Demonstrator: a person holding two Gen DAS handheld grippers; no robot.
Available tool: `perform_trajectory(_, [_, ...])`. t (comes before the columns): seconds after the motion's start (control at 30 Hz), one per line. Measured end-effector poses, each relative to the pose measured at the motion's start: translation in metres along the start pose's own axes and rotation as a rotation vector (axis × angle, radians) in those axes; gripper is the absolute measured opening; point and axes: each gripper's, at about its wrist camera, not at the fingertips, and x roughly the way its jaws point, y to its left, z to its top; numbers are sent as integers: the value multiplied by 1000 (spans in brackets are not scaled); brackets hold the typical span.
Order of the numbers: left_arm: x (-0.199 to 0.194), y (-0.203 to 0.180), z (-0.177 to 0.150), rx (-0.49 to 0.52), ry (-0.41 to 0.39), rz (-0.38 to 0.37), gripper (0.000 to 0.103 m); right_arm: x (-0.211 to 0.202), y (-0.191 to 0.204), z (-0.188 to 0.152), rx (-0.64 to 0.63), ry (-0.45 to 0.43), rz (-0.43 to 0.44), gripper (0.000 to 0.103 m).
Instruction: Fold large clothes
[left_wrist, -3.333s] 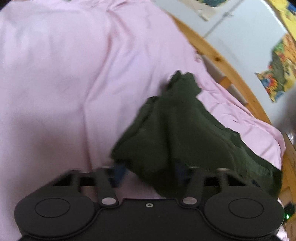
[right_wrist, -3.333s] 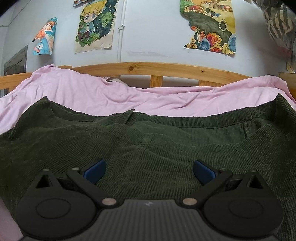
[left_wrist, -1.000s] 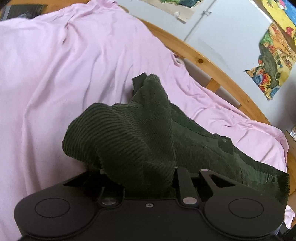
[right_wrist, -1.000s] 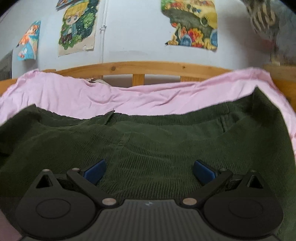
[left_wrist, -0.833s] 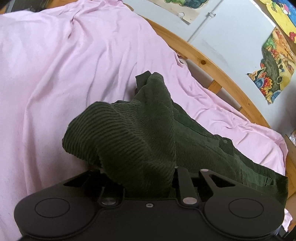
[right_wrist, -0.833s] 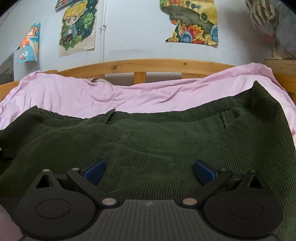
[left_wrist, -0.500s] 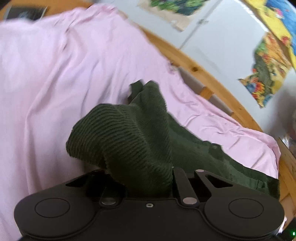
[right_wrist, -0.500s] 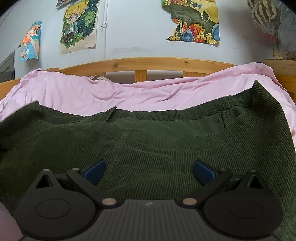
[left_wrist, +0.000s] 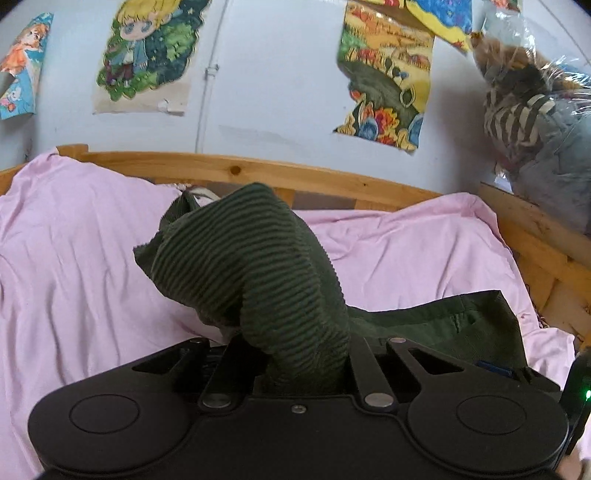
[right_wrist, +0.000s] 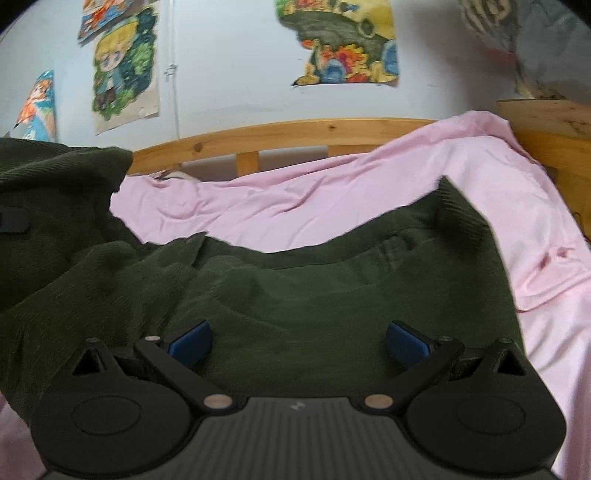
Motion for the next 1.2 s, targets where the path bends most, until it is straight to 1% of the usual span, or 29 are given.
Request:
perform_trajectory(0.1, [3,-8,2,30,11,2,10,-1,-1,2,-1,-11,-38,103])
perform_trajectory(0.17, [4,-13,3,54,16,4,10,-4,-2,7,10,-36,-49,103])
perform_trajectory(0.23, [3,-18,2,79,21,3,10,-8,-8,14,34,-67,-29,103])
perform_trajectory(0.3, [2,-23,2,97,23,-7,10,-14,-18,20,89,-95,31,103])
perform_trajectory(0.37, [0,-33,1,134,25,-22,10,-17,-34,25,182,-111,136,103])
perform_trajectory(0.43, [-2,-45,0,187,23,-51,10,-18,-57,28,336,-133,268,103])
perform_trajectory(0.5, [-3,-61,-3,260,22,-84,10,-13,-83,28,534,-130,423,103])
perform_trajectory(0.6, [-1,-86,-11,378,30,-144,10,10,-116,20,795,-48,673,103])
perform_trajectory(0.63, [1,-93,-14,408,37,-165,10,19,-124,14,887,-20,770,103])
perform_trajectory(0.7, [4,-105,-21,461,58,-211,10,34,-131,3,1002,13,908,103])
perform_trajectory(0.73, [5,-110,-24,479,67,-227,10,39,-131,-1,1027,22,938,103])
perform_trajectory(0.8, [8,-117,-31,511,85,-255,10,46,-131,-2,1030,30,971,103])
perform_trajectory(0.9, [13,-124,-40,537,105,-270,10,50,-128,2,1015,24,986,103])
perform_trajectory(1.0, [13,-127,-47,557,112,-262,10,50,-127,3,1018,5,980,103])
perform_trajectory(1.2, [10,-129,-48,579,121,-258,10,39,-131,9,997,-32,959,103])
